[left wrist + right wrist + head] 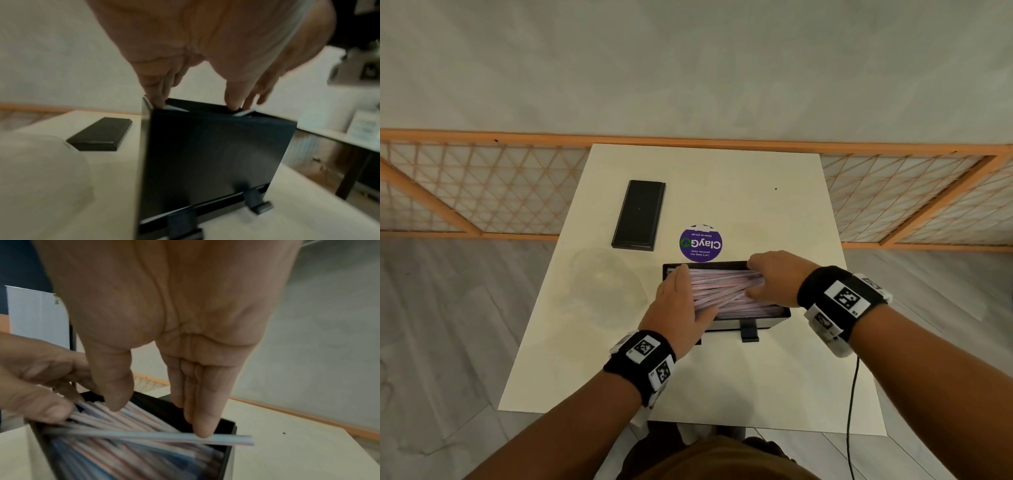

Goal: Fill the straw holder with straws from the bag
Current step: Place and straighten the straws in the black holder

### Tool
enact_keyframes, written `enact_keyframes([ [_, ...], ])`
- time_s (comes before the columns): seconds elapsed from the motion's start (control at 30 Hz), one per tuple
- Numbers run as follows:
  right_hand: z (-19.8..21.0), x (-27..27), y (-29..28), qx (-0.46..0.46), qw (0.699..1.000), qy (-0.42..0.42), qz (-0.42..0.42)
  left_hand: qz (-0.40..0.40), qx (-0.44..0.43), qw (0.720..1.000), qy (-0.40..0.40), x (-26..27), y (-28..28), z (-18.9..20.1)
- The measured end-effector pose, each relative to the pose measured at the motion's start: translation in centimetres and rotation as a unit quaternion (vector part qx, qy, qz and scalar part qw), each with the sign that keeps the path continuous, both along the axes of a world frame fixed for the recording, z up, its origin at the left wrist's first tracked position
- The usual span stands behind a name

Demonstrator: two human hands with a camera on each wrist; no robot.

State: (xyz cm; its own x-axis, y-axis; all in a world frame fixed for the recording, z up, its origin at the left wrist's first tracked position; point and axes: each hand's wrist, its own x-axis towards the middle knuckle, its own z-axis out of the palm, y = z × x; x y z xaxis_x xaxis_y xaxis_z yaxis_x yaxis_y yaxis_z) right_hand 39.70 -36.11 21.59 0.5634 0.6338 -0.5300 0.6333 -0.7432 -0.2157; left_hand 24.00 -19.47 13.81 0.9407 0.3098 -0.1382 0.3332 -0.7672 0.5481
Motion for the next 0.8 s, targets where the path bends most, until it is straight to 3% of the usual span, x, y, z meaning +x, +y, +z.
enact_keyframes([
  [0.3,-3.1,-1.5,1.3,-0.038,0.996,0.028,-0.075,0.168,-0.083,0.975,0.118,4.2,-2.2,0.5],
  [0.43,-2.6,-1.1,1.3,0.016,0.992,0.036,-0.116,0.190,-0.123,0.969,0.098,4.4,-1.6,1.2],
  [0.53,-1.9,-0.7,1.0,0.046,0.991,0.006,-0.129,0.180,-0.096,0.976,0.075,3.9,-1.5,1.7],
  [0.63,-1.7,-0.9,1.1,0.004,0.993,-0.004,-0.116,0.180,-0.085,0.977,0.078,3.8,-1.8,2.0],
  [0.8,-3.0,-1.8,0.7,-0.041,0.999,-0.007,-0.014,0.199,-0.125,0.964,0.126,4.5,-1.6,1.8],
])
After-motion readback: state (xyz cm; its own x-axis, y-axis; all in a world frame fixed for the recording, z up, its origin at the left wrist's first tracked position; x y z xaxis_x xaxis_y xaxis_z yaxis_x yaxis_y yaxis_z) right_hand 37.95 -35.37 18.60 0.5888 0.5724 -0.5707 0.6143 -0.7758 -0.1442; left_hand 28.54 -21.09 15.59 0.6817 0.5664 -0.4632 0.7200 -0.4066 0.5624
